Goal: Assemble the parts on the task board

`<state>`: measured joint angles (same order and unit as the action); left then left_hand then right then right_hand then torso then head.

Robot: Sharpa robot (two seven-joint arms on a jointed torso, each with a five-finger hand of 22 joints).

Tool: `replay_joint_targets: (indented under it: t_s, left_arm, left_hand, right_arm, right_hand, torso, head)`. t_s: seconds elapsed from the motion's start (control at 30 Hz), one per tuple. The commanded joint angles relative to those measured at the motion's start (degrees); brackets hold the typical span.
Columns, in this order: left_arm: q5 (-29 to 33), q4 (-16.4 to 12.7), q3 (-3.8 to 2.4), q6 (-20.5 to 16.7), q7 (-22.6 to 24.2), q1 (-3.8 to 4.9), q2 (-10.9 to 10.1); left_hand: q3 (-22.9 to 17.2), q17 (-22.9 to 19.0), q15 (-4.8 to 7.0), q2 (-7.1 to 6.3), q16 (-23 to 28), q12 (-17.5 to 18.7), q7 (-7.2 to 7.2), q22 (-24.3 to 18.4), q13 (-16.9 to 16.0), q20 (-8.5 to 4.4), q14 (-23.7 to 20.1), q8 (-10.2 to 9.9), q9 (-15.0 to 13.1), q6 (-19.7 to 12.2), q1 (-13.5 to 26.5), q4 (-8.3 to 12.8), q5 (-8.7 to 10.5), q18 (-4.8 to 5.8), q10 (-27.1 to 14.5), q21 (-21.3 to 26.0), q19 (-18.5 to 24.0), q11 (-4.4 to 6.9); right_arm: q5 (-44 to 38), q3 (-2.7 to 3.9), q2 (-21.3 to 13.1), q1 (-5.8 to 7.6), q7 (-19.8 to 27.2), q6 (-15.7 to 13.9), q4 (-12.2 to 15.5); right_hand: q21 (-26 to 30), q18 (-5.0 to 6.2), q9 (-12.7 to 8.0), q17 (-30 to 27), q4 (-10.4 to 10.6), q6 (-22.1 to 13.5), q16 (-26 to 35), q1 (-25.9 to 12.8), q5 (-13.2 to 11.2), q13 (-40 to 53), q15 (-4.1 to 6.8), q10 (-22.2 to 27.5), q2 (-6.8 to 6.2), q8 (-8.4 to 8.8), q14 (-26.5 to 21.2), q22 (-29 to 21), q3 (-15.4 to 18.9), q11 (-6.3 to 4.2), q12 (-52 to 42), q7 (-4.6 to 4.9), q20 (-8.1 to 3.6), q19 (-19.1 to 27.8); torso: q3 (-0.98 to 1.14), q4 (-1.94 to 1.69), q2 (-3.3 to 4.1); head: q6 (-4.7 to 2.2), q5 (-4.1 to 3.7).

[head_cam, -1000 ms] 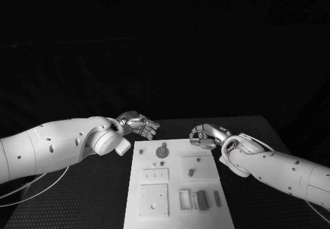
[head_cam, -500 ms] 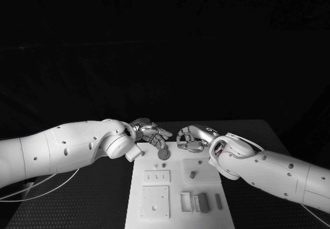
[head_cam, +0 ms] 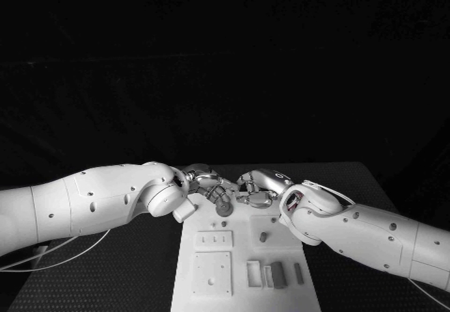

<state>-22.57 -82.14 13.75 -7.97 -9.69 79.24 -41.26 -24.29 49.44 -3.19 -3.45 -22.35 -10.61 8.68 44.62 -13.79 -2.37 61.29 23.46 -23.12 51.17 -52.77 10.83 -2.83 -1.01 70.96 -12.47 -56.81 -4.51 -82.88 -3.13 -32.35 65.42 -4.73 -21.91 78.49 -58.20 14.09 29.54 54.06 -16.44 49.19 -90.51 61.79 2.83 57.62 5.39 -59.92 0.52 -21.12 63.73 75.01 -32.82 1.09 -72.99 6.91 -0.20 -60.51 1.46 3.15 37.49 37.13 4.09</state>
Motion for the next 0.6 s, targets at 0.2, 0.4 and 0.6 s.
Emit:
replay_joint_targets:
  t_s: [0.2, 0.4, 0.6]
  left_arm:
    - [-2.6, -0.2, -0.03, -0.3, -2.9, 0.02, 0.3]
    - [-2.1, 0.0, -0.03, 0.2, -2.8, 0.02, 0.5]
    - [-2.1, -0.1, -0.03, 0.0, -2.9, 0.02, 0.5]
  left_hand:
    - [0.5, 0.4, 0.27, -0.37, 0.4, 0.1, -0.14, 0.2, -0.3, -0.3, 0.1, -0.4, 0.2, 0.6, 1.4, -0.4, 0.0, -0.72, 0.1, 0.1, -0.2, 0.13]
    - [0.5, 0.5, 0.29, -0.38, 0.4, 0.2, -0.15, 0.2, -0.4, -0.33, 0.1, -0.4, 0.3, 0.6, 1.5, -0.5, 0.0, -0.73, 0.0, 0.2, -0.2, 0.14]
    - [0.3, 0.7, 0.31, -0.26, 0.6, 0.2, -0.15, 0.2, -0.5, -0.36, 0.1, -0.6, 0.3, 0.7, 1.2, -0.4, 0.0, -0.73, 0.0, 0.2, -0.2, 0.14]
  right_arm:
    - [-1.0, 0.11, 0.1, 0.01, -0.3, -0.5, 1.1]
    - [-1.0, 0.2, 0.2, 0.0, -0.5, -0.3, 2.2]
    - [-1.1, 0.24, 0.3, 0.0, -0.7, -0.3, 2.6]
  right_hand:
    - [-0.4, 0.91, 0.2, 0.1, -0.2, 9.6, -0.2, 0.5, 0.1, -0.1, 1.31, 2.2, -0.2, -0.19, 1.3, 0.8, 0.1, -2.07, -0.3, -1.7, -0.49, -0.1]
    - [-0.4, 0.91, 0.2, 0.1, -0.2, 9.6, -0.2, 0.5, 0.1, -0.2, 1.34, 2.1, -0.22, -0.19, 1.4, 0.7, 0.1, -2.09, -0.3, -1.71, -0.53, -0.2]
    - [-0.4, 0.91, 0.2, 0.1, -0.2, 9.6, -0.2, 0.5, 0.1, -0.2, 1.36, 2.1, -0.23, -0.18, 1.4, 0.7, 0.1, -2.1, -0.2, -1.73, -0.56, -0.2]
  torso:
    - [0.07, 0.03, -0.05]
    - [0.1, 0.06, -0.05]
    - [0.08, 0.08, -0.02]
  head:
    - [0.24, 0.08]
    - [0.31, 0.13]
    - [0.42, 0.14]
